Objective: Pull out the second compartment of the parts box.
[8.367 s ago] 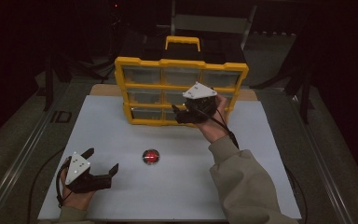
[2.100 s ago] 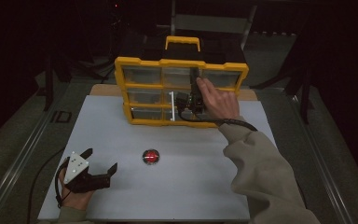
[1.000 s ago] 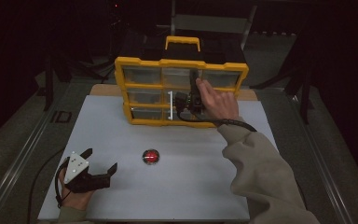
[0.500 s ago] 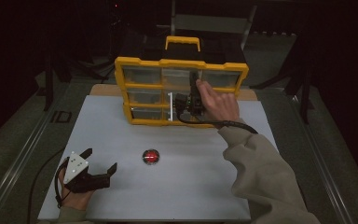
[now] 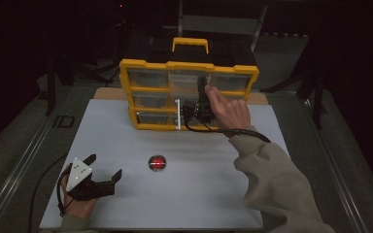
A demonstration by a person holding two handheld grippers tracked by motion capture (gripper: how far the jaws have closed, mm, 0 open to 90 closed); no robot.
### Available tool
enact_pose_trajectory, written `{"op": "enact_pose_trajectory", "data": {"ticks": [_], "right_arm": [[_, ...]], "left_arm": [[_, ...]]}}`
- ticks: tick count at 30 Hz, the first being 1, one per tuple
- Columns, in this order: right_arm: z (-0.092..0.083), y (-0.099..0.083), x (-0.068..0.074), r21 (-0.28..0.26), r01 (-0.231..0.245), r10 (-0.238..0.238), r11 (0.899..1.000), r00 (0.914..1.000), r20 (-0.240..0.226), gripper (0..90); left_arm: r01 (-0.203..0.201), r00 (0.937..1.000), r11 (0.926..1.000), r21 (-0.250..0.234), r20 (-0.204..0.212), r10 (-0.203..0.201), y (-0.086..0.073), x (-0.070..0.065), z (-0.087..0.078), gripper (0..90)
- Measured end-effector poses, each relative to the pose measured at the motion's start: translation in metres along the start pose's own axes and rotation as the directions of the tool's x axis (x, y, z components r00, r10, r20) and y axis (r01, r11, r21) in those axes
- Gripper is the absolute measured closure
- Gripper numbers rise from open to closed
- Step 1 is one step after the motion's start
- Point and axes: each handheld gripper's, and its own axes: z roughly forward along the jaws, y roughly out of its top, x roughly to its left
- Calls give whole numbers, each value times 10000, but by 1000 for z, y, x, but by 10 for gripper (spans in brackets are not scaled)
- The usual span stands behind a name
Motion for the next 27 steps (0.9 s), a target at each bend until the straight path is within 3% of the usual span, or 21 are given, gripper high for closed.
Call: {"op": "enact_pose_trajectory", "data": {"ticks": [27], "right_arm": [[-20,0,-4,-20,-39,39,10000,9998,-206,797]], "left_arm": [[1,10000,10000,0,-17,-1,0,0,0,0]]}}
